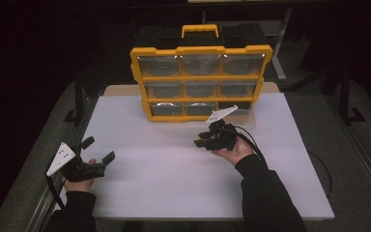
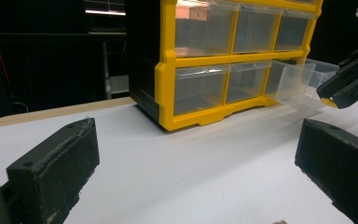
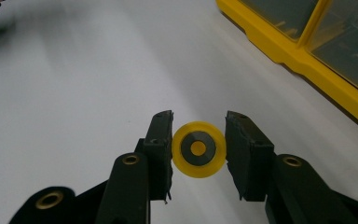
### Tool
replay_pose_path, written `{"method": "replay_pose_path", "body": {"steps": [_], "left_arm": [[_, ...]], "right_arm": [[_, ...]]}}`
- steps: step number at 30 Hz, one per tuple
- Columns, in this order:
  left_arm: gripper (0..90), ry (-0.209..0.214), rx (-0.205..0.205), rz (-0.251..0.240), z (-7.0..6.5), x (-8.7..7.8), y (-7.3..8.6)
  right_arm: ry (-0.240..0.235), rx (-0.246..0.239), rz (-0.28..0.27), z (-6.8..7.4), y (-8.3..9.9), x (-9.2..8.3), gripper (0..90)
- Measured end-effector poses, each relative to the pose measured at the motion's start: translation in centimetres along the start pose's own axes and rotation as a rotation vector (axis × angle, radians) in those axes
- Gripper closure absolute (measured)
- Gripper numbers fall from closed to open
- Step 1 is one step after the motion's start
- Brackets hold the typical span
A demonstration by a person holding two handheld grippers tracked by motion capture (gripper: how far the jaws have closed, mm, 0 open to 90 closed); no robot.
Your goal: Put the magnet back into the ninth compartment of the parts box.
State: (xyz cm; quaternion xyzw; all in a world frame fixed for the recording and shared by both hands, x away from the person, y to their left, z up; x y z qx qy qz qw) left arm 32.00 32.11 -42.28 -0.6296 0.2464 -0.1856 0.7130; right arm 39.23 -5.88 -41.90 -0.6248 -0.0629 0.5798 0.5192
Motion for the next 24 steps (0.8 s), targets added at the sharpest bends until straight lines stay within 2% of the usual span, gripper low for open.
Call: {"method": "replay_pose_path", "body": {"steps": [13, 24], "left_arm": [[0.0, 0.001, -0.003, -0.001, 0.0, 0.0, 0.0], [0.0, -0.001, -0.002, 0.0, 0.0, 0.0, 0.0]], "right_arm": [[0.018, -0.006, -0.017, -0.2, -0.8, -1.2, 61.2], [0.043, 0.019, -0.042, -1.1, -1.0, -2.6, 61.2]]}}
Point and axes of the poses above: each handheld gripper's, and its own axes: x roughly forward along the jaws, y roughly out of its underside, z roughly to its left, the point moved 5 cm from there along x, roughly forward along the jaws, and after that the axes turned 7 degrees about x, right-handed, at the moved point
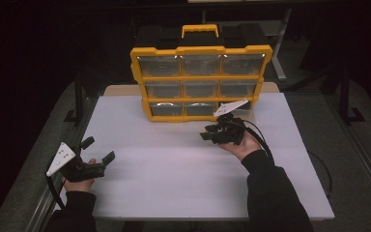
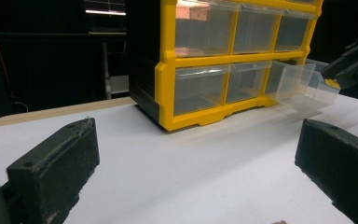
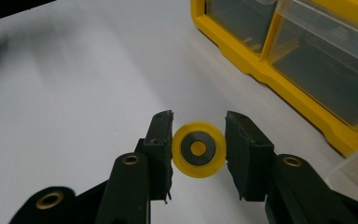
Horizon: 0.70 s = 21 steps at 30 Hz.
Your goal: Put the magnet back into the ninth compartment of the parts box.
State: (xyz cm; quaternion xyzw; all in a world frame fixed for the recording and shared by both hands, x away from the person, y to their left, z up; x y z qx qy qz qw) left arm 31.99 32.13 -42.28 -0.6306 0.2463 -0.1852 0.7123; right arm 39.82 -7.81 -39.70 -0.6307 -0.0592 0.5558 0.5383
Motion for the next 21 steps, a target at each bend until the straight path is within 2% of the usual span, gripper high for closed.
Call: {"method": "replay_pose_path", "body": {"steps": [12, 21], "left_arm": [[0.0, -0.001, -0.001, 0.0, 0.0, 0.0, 0.0], [0.0, -0.001, -0.001, 0.001, 0.0, 0.0, 0.0]], "right_arm": [[0.022, 0.004, -0.018, -0.6, -0.6, -1.0, 61.2], [0.04, 0.024, -0.038, -1.4, -0.8, -2.0, 61.2]]}}
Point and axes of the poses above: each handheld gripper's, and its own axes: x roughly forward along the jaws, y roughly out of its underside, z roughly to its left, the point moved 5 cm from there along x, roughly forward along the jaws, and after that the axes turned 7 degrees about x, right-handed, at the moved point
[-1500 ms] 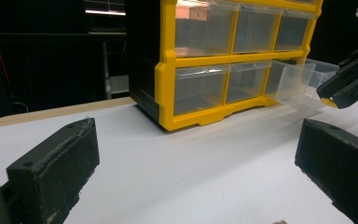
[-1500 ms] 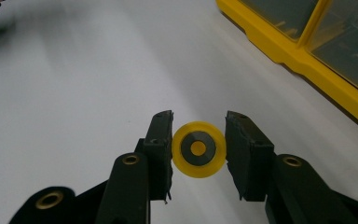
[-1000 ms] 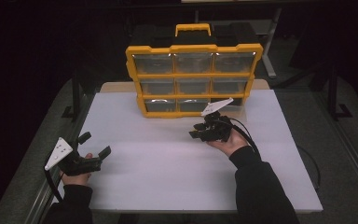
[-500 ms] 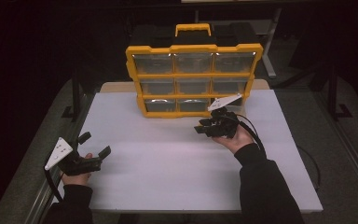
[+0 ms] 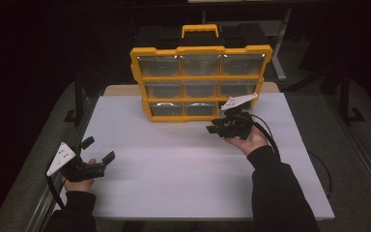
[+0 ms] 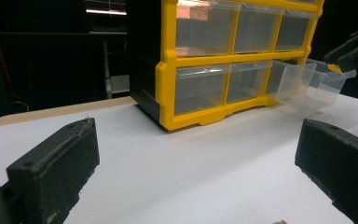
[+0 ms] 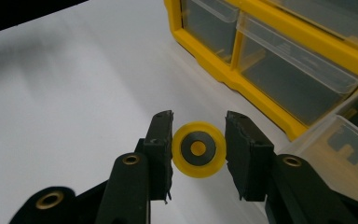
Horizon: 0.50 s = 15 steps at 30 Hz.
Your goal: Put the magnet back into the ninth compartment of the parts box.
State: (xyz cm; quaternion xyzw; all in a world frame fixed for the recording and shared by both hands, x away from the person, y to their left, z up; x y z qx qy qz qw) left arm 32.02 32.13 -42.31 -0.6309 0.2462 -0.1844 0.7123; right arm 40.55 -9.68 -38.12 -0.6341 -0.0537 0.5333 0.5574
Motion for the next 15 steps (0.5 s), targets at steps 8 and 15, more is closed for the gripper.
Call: {"method": "replay_pose_path", "body": {"steps": [8, 15], "left_arm": [[0.0, 0.0, 0.0, 0.0, 0.0, 0.0, 0.0], [0.0, 0.0, 0.001, -0.001, 0.0, 0.0, 0.0]], "right_arm": [[0.015, 0.01, -0.011, -0.6, -0.3, -0.6, 61.2], [0.03, 0.019, -0.019, -1.1, -0.4, -1.1, 61.2]]}}
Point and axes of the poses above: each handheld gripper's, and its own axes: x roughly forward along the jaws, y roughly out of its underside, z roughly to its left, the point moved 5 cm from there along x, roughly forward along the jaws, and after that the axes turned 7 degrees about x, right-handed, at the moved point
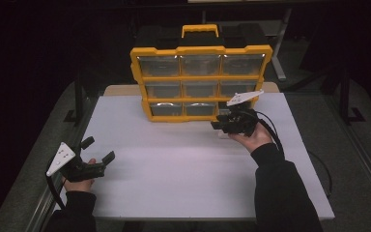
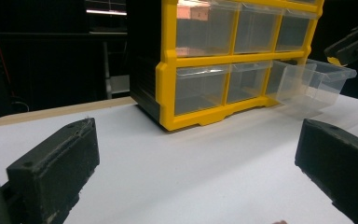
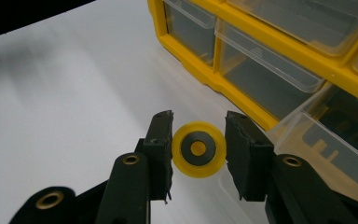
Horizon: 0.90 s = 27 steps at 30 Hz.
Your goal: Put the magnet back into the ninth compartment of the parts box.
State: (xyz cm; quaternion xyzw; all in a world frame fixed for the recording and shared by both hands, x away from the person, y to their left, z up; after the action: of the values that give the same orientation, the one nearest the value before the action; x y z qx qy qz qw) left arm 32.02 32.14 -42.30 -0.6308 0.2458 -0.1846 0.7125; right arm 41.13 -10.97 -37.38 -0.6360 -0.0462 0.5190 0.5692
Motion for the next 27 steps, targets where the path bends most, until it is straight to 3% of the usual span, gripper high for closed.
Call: {"method": "replay_pose_path", "body": {"steps": [13, 27], "left_arm": [[0.0, 0.0, 0.0, 0.0, 0.0, 0.0, 0.0], [0.0, 0.0, -0.001, 0.0, 0.0, 0.0, 0.0]], "right_arm": [[0.025, 0.025, -0.022, -0.9, -0.1, -0.8, 61.2], [0.086, 0.059, -0.028, -2.3, 0.2, -1.6, 61.2]]}}
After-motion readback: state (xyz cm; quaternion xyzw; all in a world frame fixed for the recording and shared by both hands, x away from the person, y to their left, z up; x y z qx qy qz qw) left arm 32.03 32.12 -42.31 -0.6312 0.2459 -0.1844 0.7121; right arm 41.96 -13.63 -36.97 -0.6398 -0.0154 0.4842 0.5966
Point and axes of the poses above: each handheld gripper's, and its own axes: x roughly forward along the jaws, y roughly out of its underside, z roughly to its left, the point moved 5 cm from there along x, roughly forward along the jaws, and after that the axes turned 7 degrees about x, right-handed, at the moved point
